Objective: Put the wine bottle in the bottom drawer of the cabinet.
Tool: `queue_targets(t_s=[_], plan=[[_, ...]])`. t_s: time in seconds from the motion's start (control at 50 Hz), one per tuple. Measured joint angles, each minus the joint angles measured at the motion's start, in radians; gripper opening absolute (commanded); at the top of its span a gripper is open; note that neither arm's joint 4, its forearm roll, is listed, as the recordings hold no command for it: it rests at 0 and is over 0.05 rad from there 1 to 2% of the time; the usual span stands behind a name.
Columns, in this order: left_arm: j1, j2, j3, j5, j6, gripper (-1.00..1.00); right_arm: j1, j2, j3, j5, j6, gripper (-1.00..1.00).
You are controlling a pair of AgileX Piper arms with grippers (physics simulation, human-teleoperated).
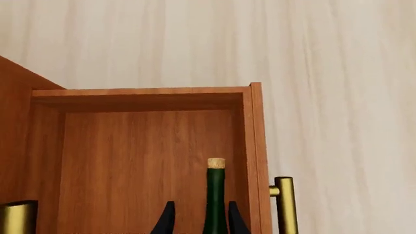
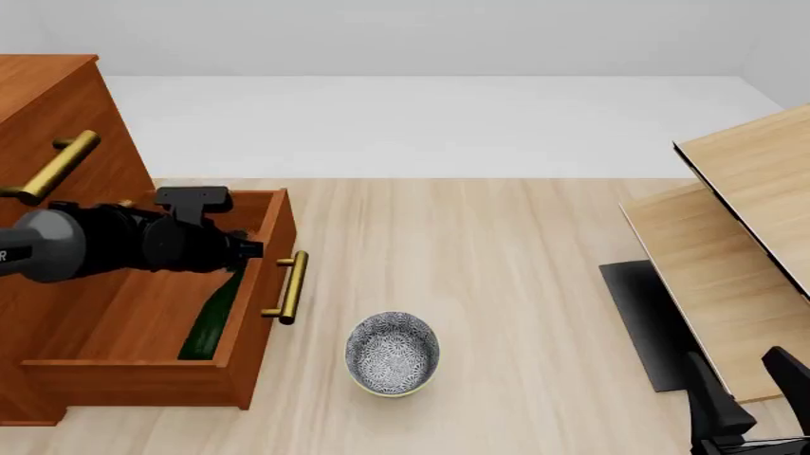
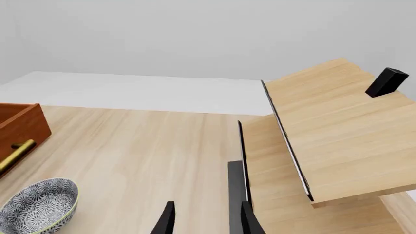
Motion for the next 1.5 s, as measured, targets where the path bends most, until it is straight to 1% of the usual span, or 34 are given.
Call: queue_targets(t_s=[0.26, 0.5, 0.86, 0.96, 1.14, 1.5], plan=[[0.002, -0.003, -0.001, 0.01, -0.022, 1.0, 0.001, 0.0, 0.0, 0.0, 0.0, 1.0], [-0.001, -0.022, -0.003, 0.042, -0.014, 1.0, 0.002, 0.0, 0.0, 0.0, 0.0, 1.0], [-0.015, -0.108, -0.003, 0.116, 0.055, 1.0, 0.004, 0.0, 0.0, -0.003, 0.002, 1.0], [-0.024, -0.138, -0.007, 0.135, 0.089, 1.0, 0.006, 0.0, 0.0, -0.003, 0.002, 1.0], [-0.033, -0.2, -0.02, 0.176, 0.134, 1.0, 0.009, 0.0, 0.0, -0.005, 0.002, 1.0], [-0.033, -0.342, -0.061, 0.281, 0.2, 1.0, 0.015, 0.0, -0.001, -0.008, 0.0, 1.0]])
